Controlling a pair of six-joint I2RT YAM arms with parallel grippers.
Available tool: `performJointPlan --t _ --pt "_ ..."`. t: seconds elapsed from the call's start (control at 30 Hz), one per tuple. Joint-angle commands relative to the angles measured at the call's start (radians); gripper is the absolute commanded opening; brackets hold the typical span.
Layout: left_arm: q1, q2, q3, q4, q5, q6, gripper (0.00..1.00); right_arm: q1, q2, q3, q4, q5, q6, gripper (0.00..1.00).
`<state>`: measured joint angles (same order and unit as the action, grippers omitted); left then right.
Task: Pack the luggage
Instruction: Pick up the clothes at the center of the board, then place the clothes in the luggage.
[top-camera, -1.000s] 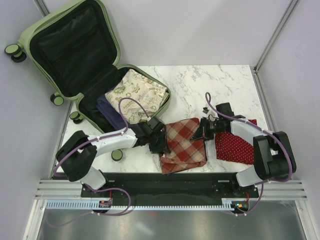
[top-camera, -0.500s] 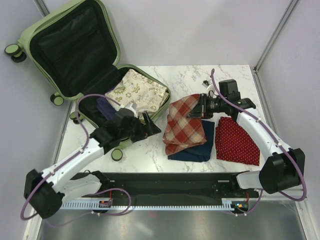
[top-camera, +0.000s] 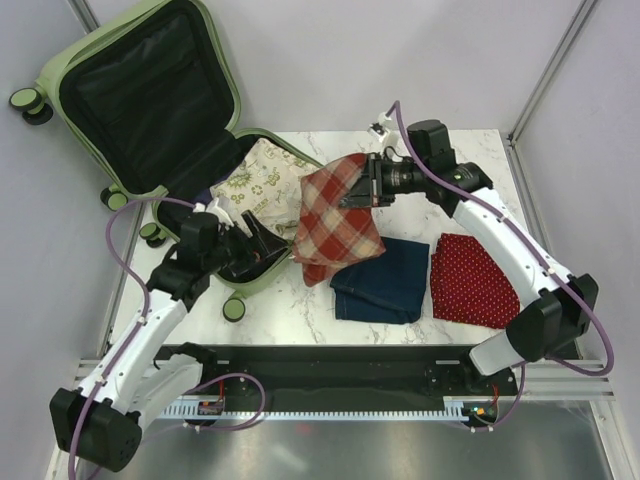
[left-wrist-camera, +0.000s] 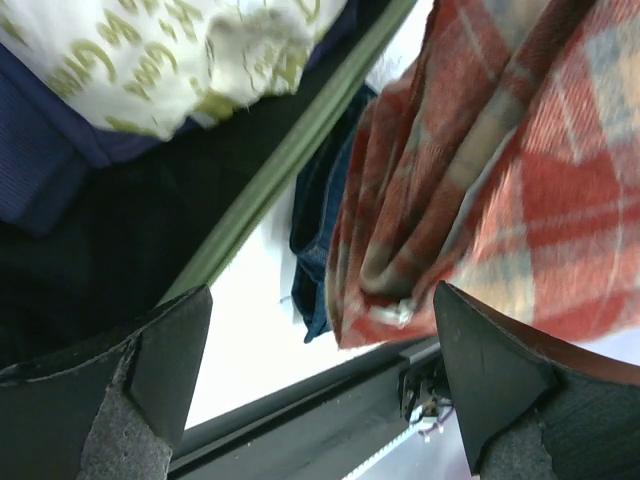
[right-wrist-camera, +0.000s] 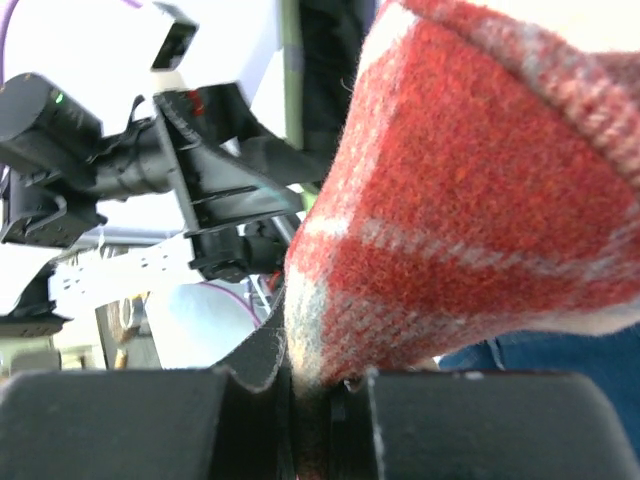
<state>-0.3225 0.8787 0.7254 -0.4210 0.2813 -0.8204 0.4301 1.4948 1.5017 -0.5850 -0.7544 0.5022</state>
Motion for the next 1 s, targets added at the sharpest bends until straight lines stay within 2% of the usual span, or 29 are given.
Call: performJointPlan --t 0.0,0.1,0.13,0.27,0.33,0.4,0.47,0.5,0.53,0.57,0.63,0.67,0.7,0.77,0.83,0.9,0.97 --pt "0.039 -0.024 0.097 -0.028 -0.039 0.069 0.98 0.062 0.057 0.124 0.088 -0.057 0.025 0.0" --pt "0.088 -0.036 0.164 -0.116 -0.167 0.076 0.98 0.116 0.132 0.207 0.12 -0.098 0.001 0.0" --pt "0.109 -0.044 0.198 -0.146 -0.271 0.069 0.98 0.142 0.156 0.231 0.128 -0.111 -0.01 0.0" --pt "0.149 -0.098 0.241 -0.261 -0.476 0.04 0.99 0.2 0.287 0.4 0.18 -0.226 -0.051 0.0" --pt "0.155 -0.138 0.25 -0.28 -0.568 0.03 1.0 0.232 0.395 0.483 0.206 -0.315 -0.059 0.0" --pt "0.157 -0.165 0.249 -0.291 -0.62 0.033 1.0 0.249 0.508 0.592 0.305 -0.388 -0.021 0.0" --pt "0.157 -0.198 0.247 -0.3 -0.682 0.047 1.0 0.26 0.588 0.643 0.484 -0.454 0.211 0.0" --pt "0.158 -0.205 0.247 -0.306 -0.698 0.052 1.0 0.263 0.66 0.635 0.833 -0.473 0.339 0.0" --pt "0.158 -0.213 0.241 -0.311 -0.718 0.056 1.0 0.262 0.706 0.629 1.045 -0.488 0.653 0.0" --pt "0.158 -0.222 0.236 -0.311 -0.725 0.063 1.0 0.257 0.848 0.717 1.258 -0.485 0.752 0.0" --pt "0.158 -0.225 0.223 -0.311 -0.726 0.067 1.0 0.249 1.026 0.935 1.207 -0.488 0.823 0.0" --pt "0.158 -0.225 0.215 -0.309 -0.726 0.069 1.0 0.243 1.173 1.11 1.147 -0.471 0.831 0.0" --pt "0.158 -0.222 0.2 -0.311 -0.726 0.069 1.0 0.234 1.218 1.138 1.153 -0.435 0.848 0.0" --pt "0.158 -0.21 0.186 -0.309 -0.712 0.072 1.0 0.204 1.263 1.03 1.148 -0.36 0.834 0.0" --pt "0.158 -0.196 0.178 -0.305 -0.688 0.081 1.0 0.18 1.254 0.881 1.099 -0.353 0.774 0.0" --pt "0.158 -0.172 0.172 -0.286 -0.671 0.099 1.0 0.17 1.199 0.795 0.919 -0.341 0.579 0.0" --pt "0.16 -0.156 0.163 -0.222 -0.628 0.142 1.0 0.165 1.15 0.712 0.803 -0.282 0.451 0.0"
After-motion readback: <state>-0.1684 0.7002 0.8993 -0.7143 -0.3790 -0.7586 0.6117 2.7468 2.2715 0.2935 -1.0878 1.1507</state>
